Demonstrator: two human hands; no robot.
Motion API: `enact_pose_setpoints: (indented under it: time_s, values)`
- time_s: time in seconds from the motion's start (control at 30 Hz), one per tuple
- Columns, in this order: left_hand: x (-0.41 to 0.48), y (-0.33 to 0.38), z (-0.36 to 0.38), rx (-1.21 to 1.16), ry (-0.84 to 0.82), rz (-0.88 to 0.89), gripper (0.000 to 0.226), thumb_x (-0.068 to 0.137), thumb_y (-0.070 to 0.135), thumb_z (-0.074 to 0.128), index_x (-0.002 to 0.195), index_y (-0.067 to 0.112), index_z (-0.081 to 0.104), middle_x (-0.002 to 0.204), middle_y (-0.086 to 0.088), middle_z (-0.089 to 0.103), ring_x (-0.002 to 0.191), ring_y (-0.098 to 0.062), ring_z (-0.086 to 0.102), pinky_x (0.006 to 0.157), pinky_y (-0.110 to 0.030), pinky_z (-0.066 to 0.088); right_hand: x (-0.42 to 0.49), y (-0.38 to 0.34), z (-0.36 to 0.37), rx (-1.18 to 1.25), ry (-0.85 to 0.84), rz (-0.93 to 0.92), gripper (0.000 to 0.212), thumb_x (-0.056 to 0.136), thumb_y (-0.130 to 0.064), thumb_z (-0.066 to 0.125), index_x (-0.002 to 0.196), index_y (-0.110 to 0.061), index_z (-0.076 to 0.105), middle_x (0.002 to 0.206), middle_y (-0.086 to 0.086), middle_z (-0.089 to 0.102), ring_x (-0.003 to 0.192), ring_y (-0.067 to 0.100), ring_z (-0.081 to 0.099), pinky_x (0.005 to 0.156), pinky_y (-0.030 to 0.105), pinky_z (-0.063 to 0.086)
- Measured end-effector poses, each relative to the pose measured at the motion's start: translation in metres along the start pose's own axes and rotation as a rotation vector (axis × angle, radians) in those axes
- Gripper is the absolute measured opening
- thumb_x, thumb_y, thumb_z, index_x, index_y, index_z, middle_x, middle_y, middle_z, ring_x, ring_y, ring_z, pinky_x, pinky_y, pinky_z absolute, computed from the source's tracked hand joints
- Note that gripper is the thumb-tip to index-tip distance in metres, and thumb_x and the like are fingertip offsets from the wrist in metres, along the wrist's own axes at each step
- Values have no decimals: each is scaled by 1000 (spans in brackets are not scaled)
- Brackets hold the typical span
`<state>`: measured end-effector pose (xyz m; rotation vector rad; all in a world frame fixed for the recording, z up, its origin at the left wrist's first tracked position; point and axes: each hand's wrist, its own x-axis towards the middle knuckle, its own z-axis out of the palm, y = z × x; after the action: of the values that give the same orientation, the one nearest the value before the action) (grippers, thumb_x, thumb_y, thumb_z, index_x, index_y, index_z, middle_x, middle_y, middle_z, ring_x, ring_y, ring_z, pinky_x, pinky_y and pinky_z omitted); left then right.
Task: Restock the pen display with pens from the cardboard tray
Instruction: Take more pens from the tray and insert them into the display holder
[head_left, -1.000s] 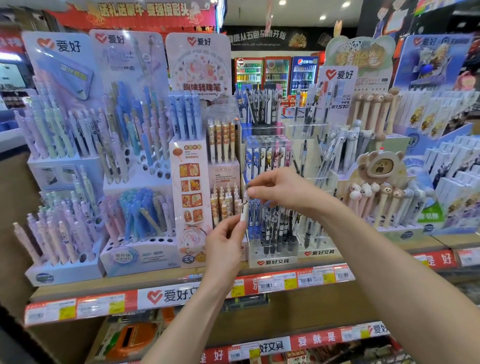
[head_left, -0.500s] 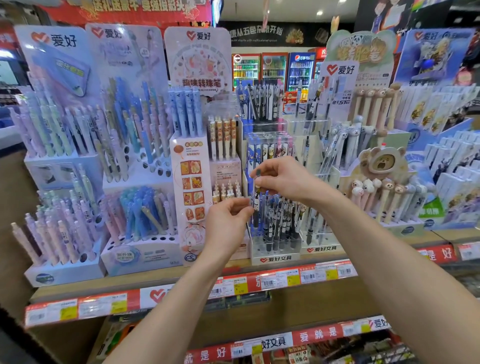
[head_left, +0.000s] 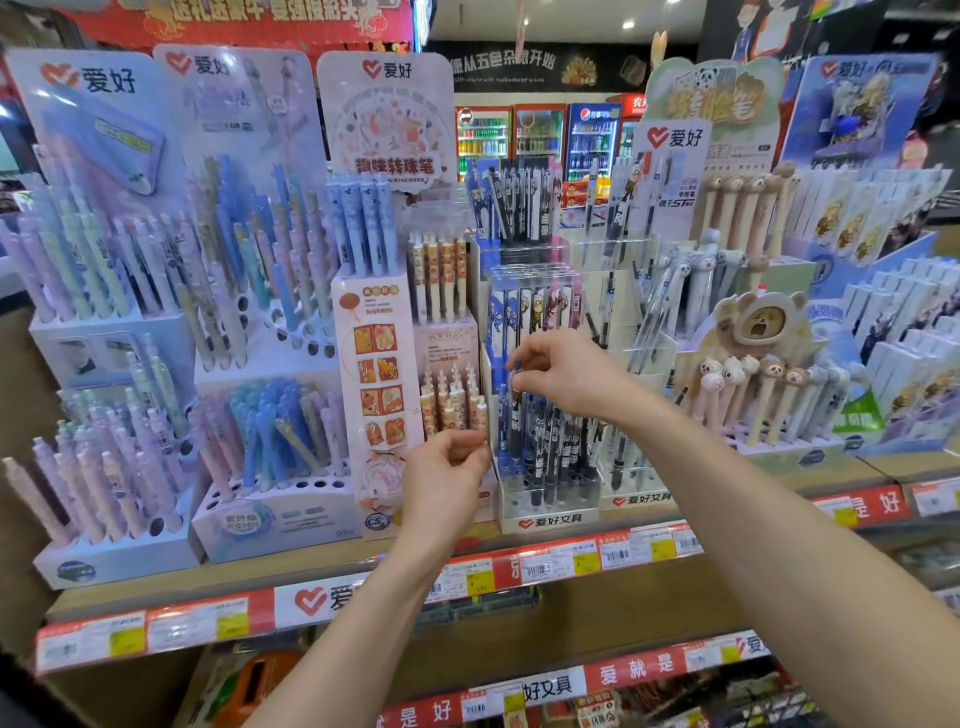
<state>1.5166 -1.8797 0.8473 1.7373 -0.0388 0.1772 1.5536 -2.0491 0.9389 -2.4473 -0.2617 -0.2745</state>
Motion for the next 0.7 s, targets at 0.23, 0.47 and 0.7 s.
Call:
enact_pose_setpoints:
  time_s: [0.23,0.47,0.7]
  values:
    - [-4,-7,2,14,-15,-13,20,92,14,69,112,16,71,97,7,72,92,-6,66,87,-29,57,0,6,6,-70,-8,36,13,87,-22,75,99,-16,74,87,-4,72,81,12,66,76,29,54]
    - [-9,-10,3,32,-32,-31,19,91,18,70,110,22,70,98,8,73,95,-7,67,86,-29,57,2,0,9,-227,-59,72,12,85,-26,75,93,-17,79,86,-5,74,77,9,67,71,28,54]
    - [-12,-11,2,61,-43,-26,21,91,18,70,113,20,70,99,7,72,97,-8,67,89,-34,58,1,-2,10,-259,-40,64,16,86,-28,73,96,-17,79,89,-7,73,72,2,61,69,25,50]
